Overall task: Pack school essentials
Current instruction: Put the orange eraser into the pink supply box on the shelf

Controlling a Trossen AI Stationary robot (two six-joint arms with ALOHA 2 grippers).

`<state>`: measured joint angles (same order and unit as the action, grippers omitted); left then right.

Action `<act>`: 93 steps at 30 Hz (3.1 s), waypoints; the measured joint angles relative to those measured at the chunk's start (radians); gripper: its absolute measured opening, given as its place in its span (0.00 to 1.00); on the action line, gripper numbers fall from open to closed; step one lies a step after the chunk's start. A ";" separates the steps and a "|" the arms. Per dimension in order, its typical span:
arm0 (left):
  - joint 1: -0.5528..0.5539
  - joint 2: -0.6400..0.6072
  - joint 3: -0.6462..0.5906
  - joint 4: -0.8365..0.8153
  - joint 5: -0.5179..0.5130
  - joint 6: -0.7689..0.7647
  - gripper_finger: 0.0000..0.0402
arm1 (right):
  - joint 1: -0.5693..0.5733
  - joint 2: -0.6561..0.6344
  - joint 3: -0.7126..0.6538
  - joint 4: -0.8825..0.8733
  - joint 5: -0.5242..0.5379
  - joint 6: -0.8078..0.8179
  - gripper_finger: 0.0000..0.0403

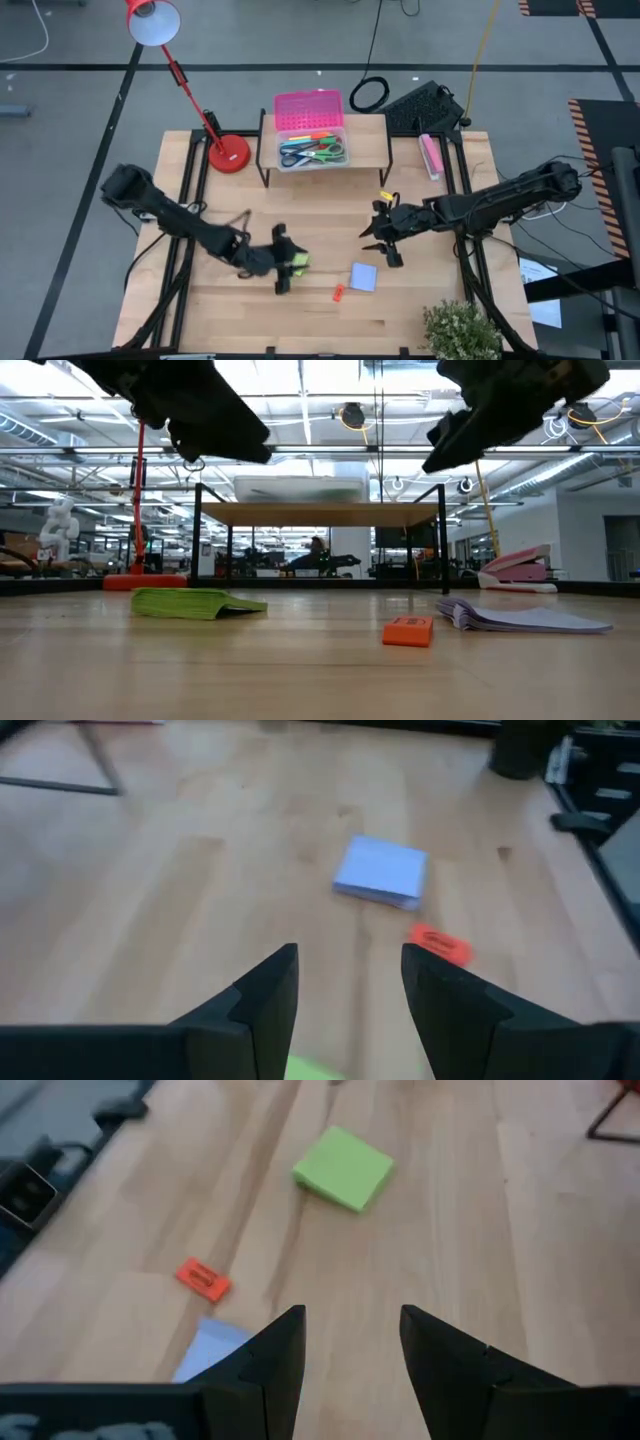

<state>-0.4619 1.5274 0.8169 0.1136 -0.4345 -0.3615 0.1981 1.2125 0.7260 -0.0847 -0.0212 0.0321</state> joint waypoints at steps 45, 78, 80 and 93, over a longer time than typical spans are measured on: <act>-0.054 0.711 0.702 -0.364 -0.063 -0.349 0.54 | -0.002 -0.039 0.001 -0.097 0.055 -0.061 0.39; -0.038 0.638 0.634 -0.440 -0.012 -0.230 0.66 | -0.002 -0.039 0.001 -0.115 0.047 -0.060 0.39; -0.041 0.638 0.613 -0.395 -0.003 -0.229 0.68 | -0.002 -0.039 0.001 -0.115 0.047 -0.060 0.39; -0.058 0.637 0.548 -0.269 -0.028 -0.120 0.37 | -0.002 -0.042 0.001 -0.118 0.047 -0.062 0.39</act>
<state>-0.5201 2.1643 1.3651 -0.1549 -0.4625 -0.4814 0.1963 1.1704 0.7273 -0.2031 0.0254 -0.0299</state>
